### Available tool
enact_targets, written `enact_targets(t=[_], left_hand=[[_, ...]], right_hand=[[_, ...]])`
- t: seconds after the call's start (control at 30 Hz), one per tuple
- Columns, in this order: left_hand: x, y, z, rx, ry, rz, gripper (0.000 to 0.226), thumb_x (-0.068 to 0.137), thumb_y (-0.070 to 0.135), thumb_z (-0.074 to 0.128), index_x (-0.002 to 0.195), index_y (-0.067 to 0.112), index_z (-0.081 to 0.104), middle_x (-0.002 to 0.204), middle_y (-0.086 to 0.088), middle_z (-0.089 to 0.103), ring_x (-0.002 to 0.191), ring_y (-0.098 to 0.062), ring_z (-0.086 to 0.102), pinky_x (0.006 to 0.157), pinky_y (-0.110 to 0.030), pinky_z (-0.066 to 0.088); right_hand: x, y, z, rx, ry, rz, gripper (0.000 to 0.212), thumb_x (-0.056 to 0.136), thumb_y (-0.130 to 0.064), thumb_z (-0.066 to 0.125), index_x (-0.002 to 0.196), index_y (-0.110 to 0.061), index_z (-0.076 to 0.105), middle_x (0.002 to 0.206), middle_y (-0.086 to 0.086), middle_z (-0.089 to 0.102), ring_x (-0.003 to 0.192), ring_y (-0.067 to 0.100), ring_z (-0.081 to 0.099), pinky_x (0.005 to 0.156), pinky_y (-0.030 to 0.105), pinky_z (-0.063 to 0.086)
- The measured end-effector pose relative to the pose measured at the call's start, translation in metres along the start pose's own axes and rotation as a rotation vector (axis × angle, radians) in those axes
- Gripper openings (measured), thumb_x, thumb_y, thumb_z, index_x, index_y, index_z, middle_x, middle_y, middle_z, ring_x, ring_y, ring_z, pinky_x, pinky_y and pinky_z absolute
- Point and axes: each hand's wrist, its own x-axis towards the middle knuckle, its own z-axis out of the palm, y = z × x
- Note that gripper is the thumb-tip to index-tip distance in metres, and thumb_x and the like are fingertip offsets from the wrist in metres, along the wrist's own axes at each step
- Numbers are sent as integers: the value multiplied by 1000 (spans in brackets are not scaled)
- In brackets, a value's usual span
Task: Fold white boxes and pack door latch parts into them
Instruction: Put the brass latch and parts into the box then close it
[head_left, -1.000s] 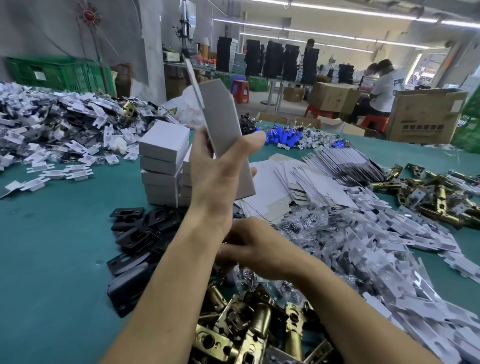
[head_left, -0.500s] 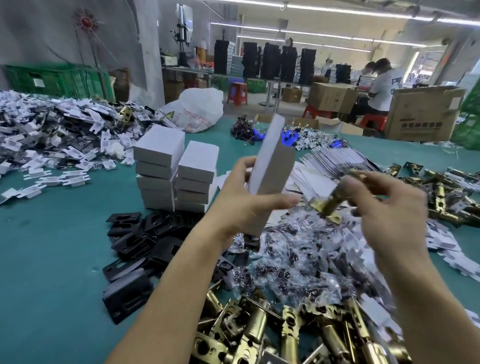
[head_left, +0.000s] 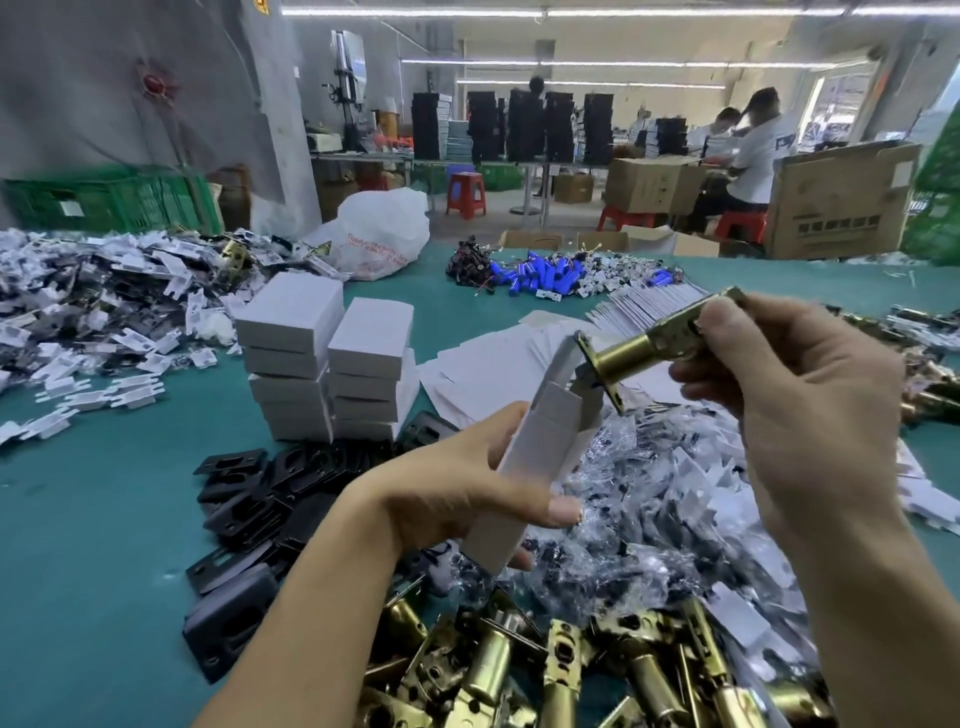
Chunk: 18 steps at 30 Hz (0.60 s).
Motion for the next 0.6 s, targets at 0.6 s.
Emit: enact_targets(t=[0.6], left_hand=[[-13,4,0,-251,-366,-10,56,76,20,56,130,6,48,105,-11,74,80,-22,75,54,-28,61]], right_hand=[[9,3,-11,25,-319,-40,24,74,-16,71,98,-18,73,77,0,76,69,14,70,67,21,56]])
